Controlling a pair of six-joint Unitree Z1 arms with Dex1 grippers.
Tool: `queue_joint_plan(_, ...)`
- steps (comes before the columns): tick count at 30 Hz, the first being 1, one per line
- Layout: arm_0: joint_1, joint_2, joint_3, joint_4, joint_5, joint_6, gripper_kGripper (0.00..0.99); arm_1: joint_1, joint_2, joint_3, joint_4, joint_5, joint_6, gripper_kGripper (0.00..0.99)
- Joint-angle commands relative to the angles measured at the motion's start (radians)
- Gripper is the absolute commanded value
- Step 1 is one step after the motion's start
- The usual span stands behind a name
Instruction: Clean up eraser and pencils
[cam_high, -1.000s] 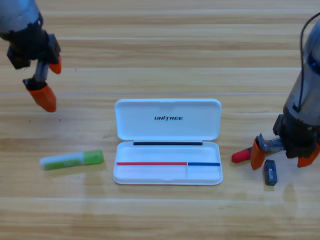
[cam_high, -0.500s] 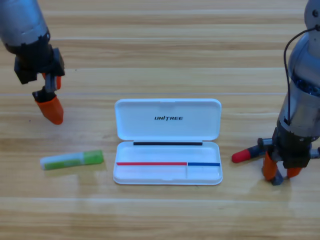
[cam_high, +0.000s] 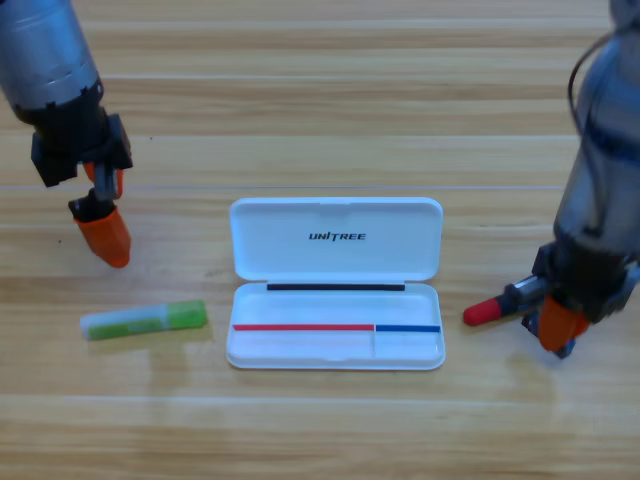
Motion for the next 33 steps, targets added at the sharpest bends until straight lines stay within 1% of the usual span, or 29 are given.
queue_joint_plan(1,-0.005,0.086,0.049,-0.035,-0.023,-0.016,0.989,0.113,-0.181,-0.101,0.161,0.025,-0.301,0.000)
queue_joint_plan(3,-0.005,0.099,0.061,-0.068,-0.021,-0.020,0.989,0.139,-0.189,-0.139,0.201,0.025,-0.453,0.000)
queue_joint_plan(5,-0.005,0.106,0.080,-0.105,-0.015,-0.030,0.988,0.161,-0.172,-0.166,0.207,0.022,-0.566,0.000)
queue_joint_plan(10,-0.014,0.113,0.135,-0.170,-0.004,-0.034,0.986,0.184,-0.054,-0.237,0.207,0.004,-0.686,0.000)
queue_joint_plan(16,-0.018,0.104,0.224,-0.246,-0.003,-0.010,0.986,0.211,0.060,-0.309,0.207,-0.004,-0.738,0.000)
queue_joint_plan(24,-0.029,0.061,0.351,-0.320,-0.007,0.070,0.985,0.224,0.186,-0.423,0.207,-0.036,-0.743,0.000)
queue_joint_plan(33,-0.049,0.043,0.385,-0.361,-0.010,0.067,0.979,0.222,0.267,-0.472,0.207,-0.064,-0.743,0.000)
